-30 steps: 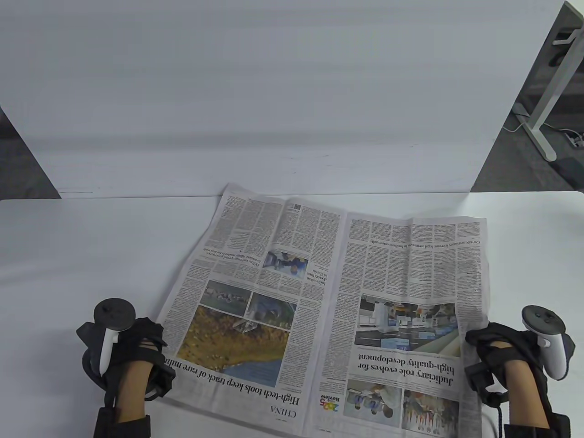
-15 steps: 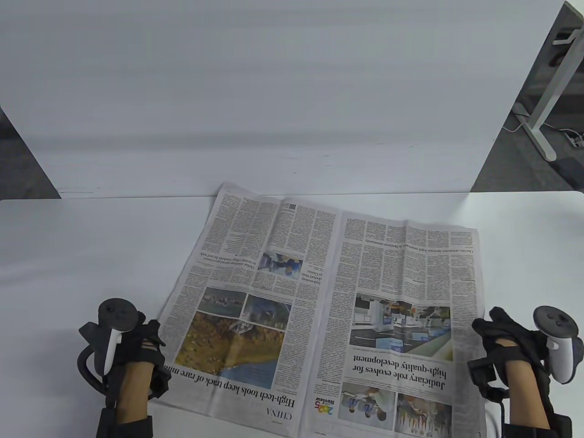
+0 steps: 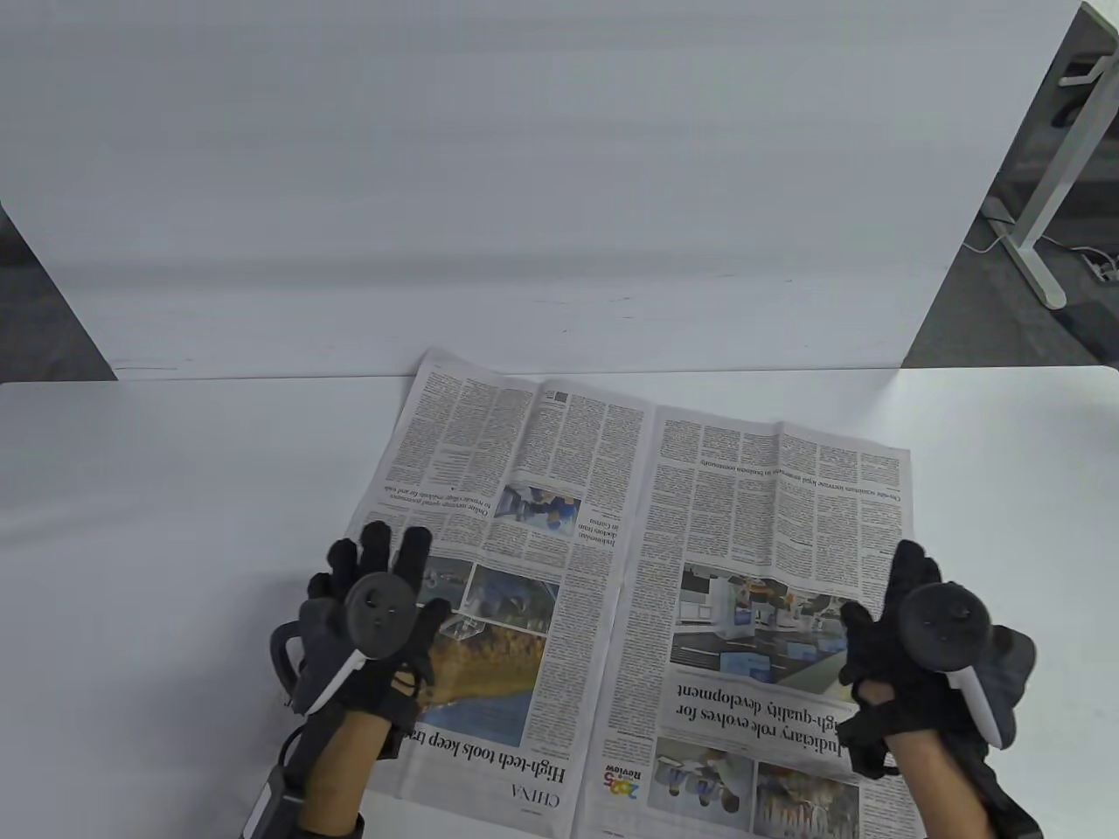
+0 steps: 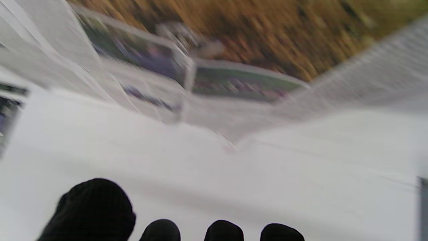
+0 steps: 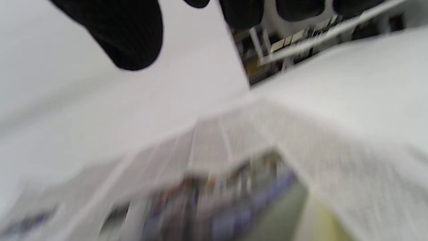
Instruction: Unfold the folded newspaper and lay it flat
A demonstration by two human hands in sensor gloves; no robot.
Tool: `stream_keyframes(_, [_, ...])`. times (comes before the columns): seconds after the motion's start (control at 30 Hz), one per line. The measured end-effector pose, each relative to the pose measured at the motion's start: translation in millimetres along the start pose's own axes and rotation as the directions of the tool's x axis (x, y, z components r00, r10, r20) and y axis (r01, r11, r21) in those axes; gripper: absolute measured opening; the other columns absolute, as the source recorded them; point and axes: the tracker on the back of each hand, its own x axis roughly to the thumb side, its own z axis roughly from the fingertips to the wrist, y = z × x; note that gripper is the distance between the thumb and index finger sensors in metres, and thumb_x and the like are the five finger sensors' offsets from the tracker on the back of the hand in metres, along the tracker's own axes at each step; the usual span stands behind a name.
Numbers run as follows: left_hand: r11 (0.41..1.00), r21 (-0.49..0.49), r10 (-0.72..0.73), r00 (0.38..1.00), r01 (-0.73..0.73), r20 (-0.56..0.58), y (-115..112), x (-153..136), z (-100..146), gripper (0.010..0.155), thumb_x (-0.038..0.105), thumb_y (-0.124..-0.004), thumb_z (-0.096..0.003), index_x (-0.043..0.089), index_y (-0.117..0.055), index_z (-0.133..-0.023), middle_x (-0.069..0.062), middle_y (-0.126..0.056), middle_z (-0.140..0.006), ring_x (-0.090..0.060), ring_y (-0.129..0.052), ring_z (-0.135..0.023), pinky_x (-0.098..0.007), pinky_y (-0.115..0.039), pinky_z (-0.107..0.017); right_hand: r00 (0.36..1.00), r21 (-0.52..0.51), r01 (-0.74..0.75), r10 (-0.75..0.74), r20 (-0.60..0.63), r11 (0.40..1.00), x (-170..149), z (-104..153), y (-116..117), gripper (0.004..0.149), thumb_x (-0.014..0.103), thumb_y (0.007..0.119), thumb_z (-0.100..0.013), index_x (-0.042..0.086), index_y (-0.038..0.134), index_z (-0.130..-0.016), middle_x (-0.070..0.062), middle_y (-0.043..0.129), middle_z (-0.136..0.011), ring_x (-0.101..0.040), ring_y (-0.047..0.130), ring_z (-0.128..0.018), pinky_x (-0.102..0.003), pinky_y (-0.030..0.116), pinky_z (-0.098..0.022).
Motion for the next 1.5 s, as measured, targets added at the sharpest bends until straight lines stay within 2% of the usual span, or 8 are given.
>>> stream_keyframes(0.07, [0.996,-0.091,-0.012,0.999,0.016,0.051,-17,17,0,0.078,0.049,-0.079,-0.0462,0.037,-0.036,-0.110,-0.014,-0.032,-0.120,-0.059,-0.034,-0.108,-0.074,-0.035,-0.073,0.997,0.181,-0.074,0.076,-0.006,0.981,9,4,24,0.087,0.044,0.079,-0.047,0.005,0.028,-0.105,-0.036,0.028,-0.109,-0.072,0.031,-0.091,-0.078,0.043,-0.058])
stream_keyframes(0.2, [0.973,-0.214,-0.066,0.992,0.088,0.109,-46,36,-2,0.079,0.051,-0.078,-0.0460,0.039,-0.032,-0.109,-0.013,-0.028,-0.120,-0.060,-0.029,-0.108,-0.074,-0.034,-0.073,0.994,0.340,-0.105,0.105,0.019,0.935,17,5,56,0.085,0.045,0.076,-0.047,0.002,0.030,-0.104,-0.040,0.030,-0.106,-0.074,0.033,-0.087,-0.079,0.047,-0.054])
stream_keyframes(0.57, [0.806,-0.580,-0.110,0.993,0.116,0.045,-92,23,-8,0.078,0.052,-0.072,-0.0479,0.038,-0.022,-0.106,-0.012,-0.006,-0.113,-0.064,-0.011,-0.098,-0.074,-0.030,-0.071,0.989,0.505,-0.132,0.146,0.012,0.853,16,7,87,0.084,0.047,0.074,-0.047,-0.001,0.034,-0.103,-0.042,0.028,-0.104,-0.078,0.034,-0.082,-0.081,0.057,-0.049])
stream_keyframes(0.67, [0.835,-0.540,-0.092,0.995,0.101,0.043,-88,24,-8,0.077,0.051,-0.074,-0.0470,0.036,-0.028,-0.107,-0.015,-0.012,-0.114,-0.067,-0.017,-0.097,-0.075,-0.035,-0.070,0.991,0.520,-0.119,0.136,0.006,0.846,16,6,87,0.083,0.047,0.074,-0.047,-0.001,0.036,-0.103,-0.042,0.026,-0.103,-0.078,0.032,-0.081,-0.082,0.058,-0.048])
stream_keyframes(0.83, [0.809,-0.576,-0.124,0.992,0.118,0.030,-87,32,-4,0.078,0.050,-0.074,-0.0472,0.034,-0.027,-0.107,-0.019,-0.012,-0.112,-0.071,-0.021,-0.095,-0.076,-0.039,-0.069,0.991,0.531,-0.114,0.135,0.000,0.839,12,1,88,0.081,0.047,0.074,-0.048,0.001,0.038,-0.104,-0.040,0.022,-0.104,-0.076,0.026,-0.084,-0.083,0.054,-0.049])
stream_keyframes(1.03, [0.704,-0.689,-0.221,0.975,0.171,0.016,-88,57,13,0.083,0.052,-0.071,-0.0481,0.028,-0.015,-0.106,-0.026,-0.007,-0.108,-0.074,-0.024,-0.092,-0.076,-0.048,-0.067,0.993,0.519,-0.091,0.114,-0.014,0.850,-3,-17,88,0.077,0.047,0.074,-0.048,0.013,0.036,-0.106,-0.028,0.017,-0.109,-0.065,0.015,-0.091,-0.084,0.040,-0.053])
stream_keyframes(1.2, [0.718,-0.670,-0.252,0.968,0.188,0.002,-92,62,11,0.084,0.053,-0.069,-0.0480,0.028,-0.012,-0.105,-0.027,-0.006,-0.107,-0.074,-0.025,-0.092,-0.076,-0.049,-0.067,0.997,0.527,-0.051,0.074,-0.022,0.848,-14,-33,90,0.076,0.048,0.074,-0.048,0.022,0.032,-0.106,-0.017,0.011,-0.111,-0.055,0.005,-0.095,-0.081,0.024,-0.057])
stream_keyframes(1.5, [0.782,-0.612,-0.198,0.978,0.117,-0.066,-92,57,-9,0.080,0.052,-0.071,-0.0475,0.031,-0.020,-0.106,-0.023,-0.009,-0.109,-0.074,-0.024,-0.091,-0.076,-0.047,-0.067,0.998,0.500,-0.051,0.069,-0.016,0.865,-9,-54,93,0.077,0.048,0.073,-0.048,0.023,0.030,-0.107,-0.016,0.009,-0.112,-0.054,0.003,-0.095,-0.081,0.020,-0.057])
